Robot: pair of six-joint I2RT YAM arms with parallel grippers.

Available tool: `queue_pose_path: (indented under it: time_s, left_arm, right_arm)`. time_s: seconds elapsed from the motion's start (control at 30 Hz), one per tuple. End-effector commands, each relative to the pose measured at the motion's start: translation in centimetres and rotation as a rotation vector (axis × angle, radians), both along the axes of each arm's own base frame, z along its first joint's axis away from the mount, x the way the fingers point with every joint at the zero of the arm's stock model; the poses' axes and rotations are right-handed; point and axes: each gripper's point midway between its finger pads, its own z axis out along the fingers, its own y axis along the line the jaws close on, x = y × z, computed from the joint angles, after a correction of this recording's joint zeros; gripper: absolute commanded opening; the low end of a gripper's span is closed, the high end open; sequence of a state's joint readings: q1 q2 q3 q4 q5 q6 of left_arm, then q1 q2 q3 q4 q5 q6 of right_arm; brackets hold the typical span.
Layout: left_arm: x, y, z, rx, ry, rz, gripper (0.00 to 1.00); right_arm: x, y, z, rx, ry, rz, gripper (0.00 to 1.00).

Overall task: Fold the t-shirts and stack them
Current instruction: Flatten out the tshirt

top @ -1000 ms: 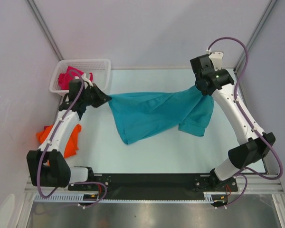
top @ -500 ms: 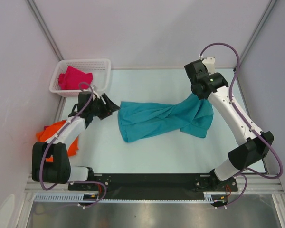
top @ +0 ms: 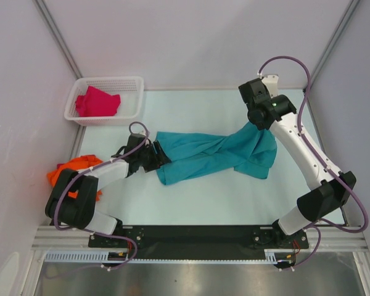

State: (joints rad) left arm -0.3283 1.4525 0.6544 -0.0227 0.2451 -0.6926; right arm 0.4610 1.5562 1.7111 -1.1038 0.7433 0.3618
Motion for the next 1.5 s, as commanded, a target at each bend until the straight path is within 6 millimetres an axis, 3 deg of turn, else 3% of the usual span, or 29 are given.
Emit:
queue_pose_path:
  time_s: [0.0, 0.2, 0.83, 0.93, 0.97, 1.0, 1.1, 1.2, 1.23, 1.3, 1.33, 1.37, 1.4, 1.47]
  left_arm:
    - [1.9, 0.7, 0.9, 0.032, -0.084, 0.061, 0.66]
    - [2.8, 2.6, 1.4, 0.134, -0.119, 0.116, 0.66]
    - [4.4, 0.6, -1.3, 0.067, -0.084, 0.103, 0.64]
    - [4.7, 0.1, -1.3, 0.042, -0.084, 0.093, 0.45]
    - [4.7, -0.1, -1.3, 0.036, -0.083, 0.088, 0.16]
    - [4.8, -0.3, -1.3, 0.034, -0.08, 0.083, 0.04]
    - [5.0, -0.3, -1.2, 0.043, -0.061, 0.087, 0.0]
    - [5.4, -0.2, 0.3, 0.051, -0.071, 0.086, 0.0]
    - [6.4, -0.3, 2.3, 0.053, -0.116, 0.089, 0.0]
    - [6.5, 0.1, 3.9, 0.082, -0.116, 0.092, 0.0]
    - [7.9, 0.1, 7.0, 0.084, -0.187, 0.099, 0.0]
    - [8.4, 0.2, 8.3, 0.091, -0.209, 0.101, 0.0]
    - [9.0, 0.2, 10.9, 0.09, -0.244, 0.104, 0.0]
    - [9.6, 0.7, 13.1, 0.102, -0.279, 0.113, 0.0]
  right_arm:
    - [-1.0, -1.0, 2.1, -0.015, -0.051, -0.016, 0.0]
    - [-0.7, -0.8, 2.0, -0.018, -0.046, -0.014, 0.0]
    - [-0.4, -0.7, 1.8, -0.036, -0.024, -0.019, 0.0]
    - [-0.4, -0.7, 1.9, -0.039, -0.025, -0.023, 0.0]
    - [-0.4, -0.7, 1.8, -0.041, -0.021, -0.021, 0.0]
    - [-0.4, -0.6, 1.8, -0.042, -0.02, -0.019, 0.0]
    - [-0.4, -0.5, 1.9, -0.043, -0.02, -0.021, 0.0]
    - [-0.4, -0.7, 2.0, -0.053, -0.022, -0.024, 0.0]
    - [-0.3, -0.8, 2.1, -0.059, -0.027, -0.025, 0.0]
    - [0.1, -0.8, 2.2, -0.072, -0.03, -0.022, 0.0]
    - [0.3, -1.0, 2.2, -0.075, -0.032, -0.027, 0.0]
    - [0.6, -1.0, 2.4, -0.07, -0.039, -0.029, 0.0]
    - [0.9, -1.0, 2.2, -0.072, -0.032, -0.032, 0.0]
    - [1.0, -0.9, 2.6, -0.063, -0.046, -0.028, 0.0]
